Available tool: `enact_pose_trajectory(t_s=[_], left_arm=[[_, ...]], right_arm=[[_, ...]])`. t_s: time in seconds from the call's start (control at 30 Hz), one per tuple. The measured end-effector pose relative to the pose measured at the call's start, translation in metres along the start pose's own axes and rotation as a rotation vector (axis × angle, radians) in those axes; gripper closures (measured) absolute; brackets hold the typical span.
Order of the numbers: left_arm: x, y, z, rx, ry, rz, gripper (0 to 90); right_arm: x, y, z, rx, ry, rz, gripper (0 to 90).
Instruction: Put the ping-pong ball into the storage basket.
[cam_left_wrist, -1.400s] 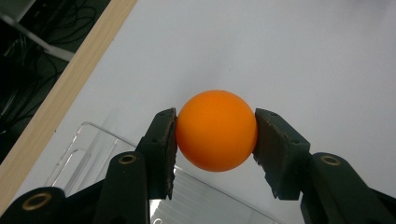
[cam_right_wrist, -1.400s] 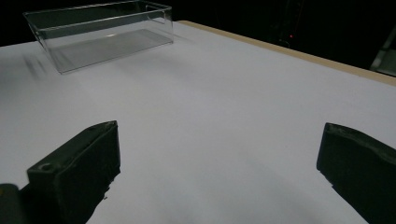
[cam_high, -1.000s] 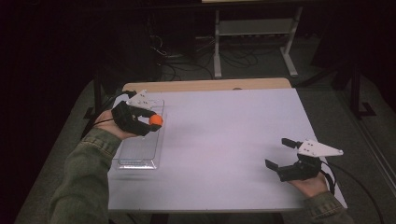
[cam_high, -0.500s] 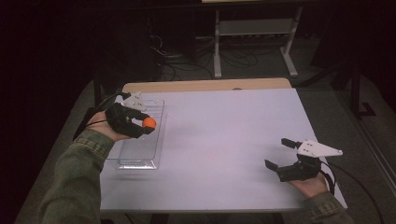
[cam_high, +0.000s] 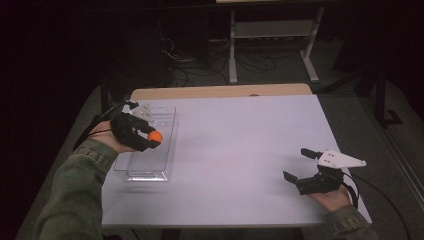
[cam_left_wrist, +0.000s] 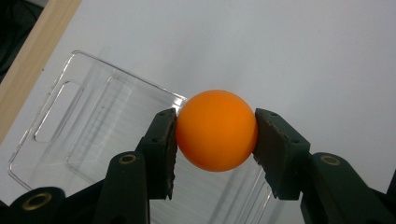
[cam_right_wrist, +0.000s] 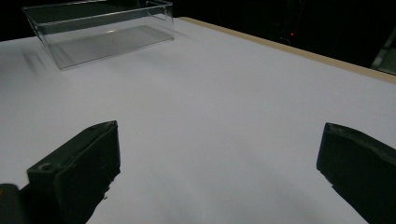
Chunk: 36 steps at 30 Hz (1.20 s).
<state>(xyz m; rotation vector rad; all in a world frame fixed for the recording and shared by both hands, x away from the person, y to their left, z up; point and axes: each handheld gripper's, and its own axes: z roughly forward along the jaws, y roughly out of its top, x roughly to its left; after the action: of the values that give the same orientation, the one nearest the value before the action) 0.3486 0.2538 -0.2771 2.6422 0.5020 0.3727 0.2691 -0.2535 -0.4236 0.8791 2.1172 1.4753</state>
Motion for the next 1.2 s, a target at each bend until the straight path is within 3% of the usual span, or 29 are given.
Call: enact_pose_trajectory(t_s=[0.2, 0.67, 1.2], left_arm=[[0.001, 0.000, 0.002, 0.030, -0.027, -0.001, 51.2], [-0.001, 0.002, 0.011, 0.120, -0.041, 0.011, 51.1], [-0.003, 0.000, 0.024, 0.165, -0.078, 0.022, 51.1]], right_arm=[[0.000, 0.000, 0.000, -0.001, 0.001, -0.002, 0.0], [0.001, 0.000, 0.000, 0.004, 0.002, -0.002, 0.0], [0.001, 0.000, 0.000, 0.007, 0.002, -0.005, 0.0]])
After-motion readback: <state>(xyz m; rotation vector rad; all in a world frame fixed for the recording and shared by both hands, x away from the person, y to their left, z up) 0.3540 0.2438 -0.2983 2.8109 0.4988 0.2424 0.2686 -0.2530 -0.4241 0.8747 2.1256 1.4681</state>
